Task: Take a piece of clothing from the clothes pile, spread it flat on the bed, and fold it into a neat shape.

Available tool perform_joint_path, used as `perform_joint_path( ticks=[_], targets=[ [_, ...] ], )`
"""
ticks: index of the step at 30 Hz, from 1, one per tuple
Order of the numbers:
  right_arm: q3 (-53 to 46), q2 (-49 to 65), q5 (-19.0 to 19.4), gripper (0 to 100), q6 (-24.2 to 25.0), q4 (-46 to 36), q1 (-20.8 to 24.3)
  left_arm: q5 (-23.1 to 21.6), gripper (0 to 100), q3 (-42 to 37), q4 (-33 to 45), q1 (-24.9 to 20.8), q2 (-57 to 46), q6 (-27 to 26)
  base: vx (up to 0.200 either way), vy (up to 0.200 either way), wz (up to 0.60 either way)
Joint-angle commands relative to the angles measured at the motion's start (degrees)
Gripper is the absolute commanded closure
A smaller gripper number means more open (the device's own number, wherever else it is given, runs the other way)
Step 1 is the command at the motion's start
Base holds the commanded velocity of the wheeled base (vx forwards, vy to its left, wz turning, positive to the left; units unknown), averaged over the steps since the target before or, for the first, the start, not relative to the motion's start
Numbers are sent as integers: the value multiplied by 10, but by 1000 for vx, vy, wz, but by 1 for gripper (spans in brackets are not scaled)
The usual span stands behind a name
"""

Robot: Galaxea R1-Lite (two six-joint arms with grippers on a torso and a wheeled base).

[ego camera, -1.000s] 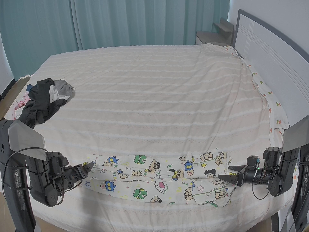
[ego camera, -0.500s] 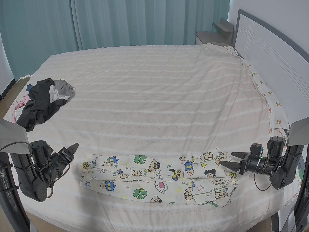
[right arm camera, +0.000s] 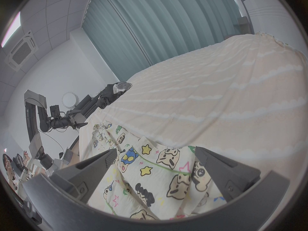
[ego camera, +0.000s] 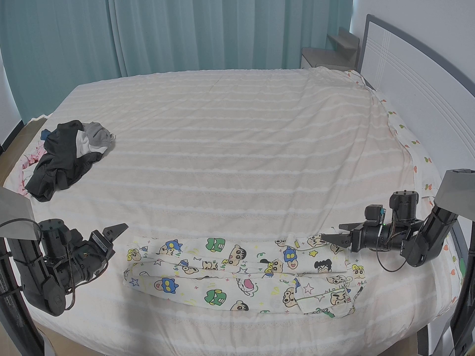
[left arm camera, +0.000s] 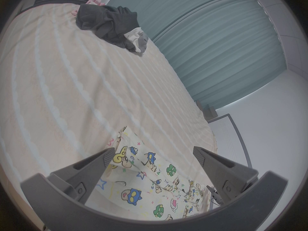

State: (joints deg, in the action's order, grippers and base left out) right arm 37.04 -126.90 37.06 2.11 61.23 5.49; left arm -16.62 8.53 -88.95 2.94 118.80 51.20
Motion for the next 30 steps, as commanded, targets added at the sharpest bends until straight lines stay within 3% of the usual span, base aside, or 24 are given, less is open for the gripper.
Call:
perform_joint_path(
  ticks=[1, 23, 24, 30],
  targets=[
    [37, -13, -2, 0, -6, -23, 8, -5, 0, -19, -10, 1, -3, 6, 0, 0, 0],
    [32, -63, -3, 0, -47, -23, -2, -5, 0, -24, -10, 1, -4, 5, 0, 0, 0],
    [33, -63, -4, 100, -47, -23, -1, -5, 0, -24, -10, 1, -4, 5, 0, 0, 0],
    [33, -65, -11, 100, -48, -23, 0, -5, 0, -24, -10, 1, -3, 5, 0, 0, 0]
  ],
)
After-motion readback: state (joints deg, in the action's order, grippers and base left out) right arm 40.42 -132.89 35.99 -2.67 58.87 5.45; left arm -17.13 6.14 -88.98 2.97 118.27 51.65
